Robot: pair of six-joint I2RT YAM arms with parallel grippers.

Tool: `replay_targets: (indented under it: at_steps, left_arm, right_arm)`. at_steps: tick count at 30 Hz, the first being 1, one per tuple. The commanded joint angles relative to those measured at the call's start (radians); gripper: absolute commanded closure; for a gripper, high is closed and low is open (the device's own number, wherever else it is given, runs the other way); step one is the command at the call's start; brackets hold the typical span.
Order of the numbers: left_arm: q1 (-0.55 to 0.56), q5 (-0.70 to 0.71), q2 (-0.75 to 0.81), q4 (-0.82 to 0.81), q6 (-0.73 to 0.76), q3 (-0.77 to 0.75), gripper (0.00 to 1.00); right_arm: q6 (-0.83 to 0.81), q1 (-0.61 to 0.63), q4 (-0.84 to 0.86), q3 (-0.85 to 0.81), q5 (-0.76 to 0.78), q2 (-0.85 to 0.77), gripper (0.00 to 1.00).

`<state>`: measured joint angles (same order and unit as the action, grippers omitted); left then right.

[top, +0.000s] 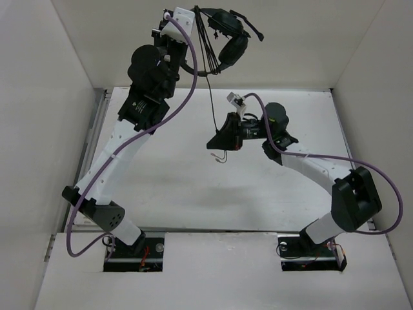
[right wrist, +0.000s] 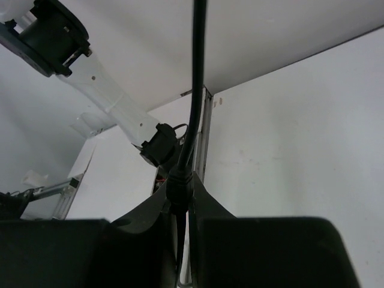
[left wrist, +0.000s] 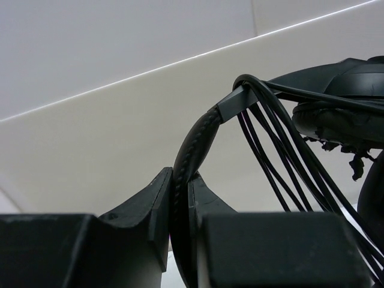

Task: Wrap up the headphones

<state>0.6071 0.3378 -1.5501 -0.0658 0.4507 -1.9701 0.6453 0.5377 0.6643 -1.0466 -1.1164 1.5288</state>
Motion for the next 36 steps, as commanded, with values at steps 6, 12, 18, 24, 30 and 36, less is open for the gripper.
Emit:
replay_targets:
  at_steps: [6,12,18,24,30,36]
  left_arm:
    - [-0.034,0.081,0.073,-0.262,0.105,0.095,1.0]
    - [-0.056,0.089,0.093,-0.266,0.121,0.206,1.0]
    - [-0.031,0.061,0.13,-0.194,0.135,0.368,1.0]
    - [0.018,0.014,0.151,-0.102,0.195,0.448,1.0]
    - [0.044,-0.023,0.165,-0.032,0.166,0.467,0.99]
    - [0.081,-0.134,0.186,0.066,0.06,0.465,0.99]
  right_arm:
    - [-0.601,0.02,-0.743,-0.315,0.107,-0.117,1.0]
    - [-1.139,0.081,-1.221,-0.578,0.517,-0.137,1.0]
    - [-1.39,0.115,-1.293,-0.78,0.892,-0.108,1.0]
    - [-1.768,0.173,-1.247,-0.805,1.3,-0.087,1.0]
    - [-2.001,0.161,-0.995,-0.736,1.442,-0.076,0.99]
    - [-1.971,0.098,-0.801,-0.65,1.301,-0.071,0.96]
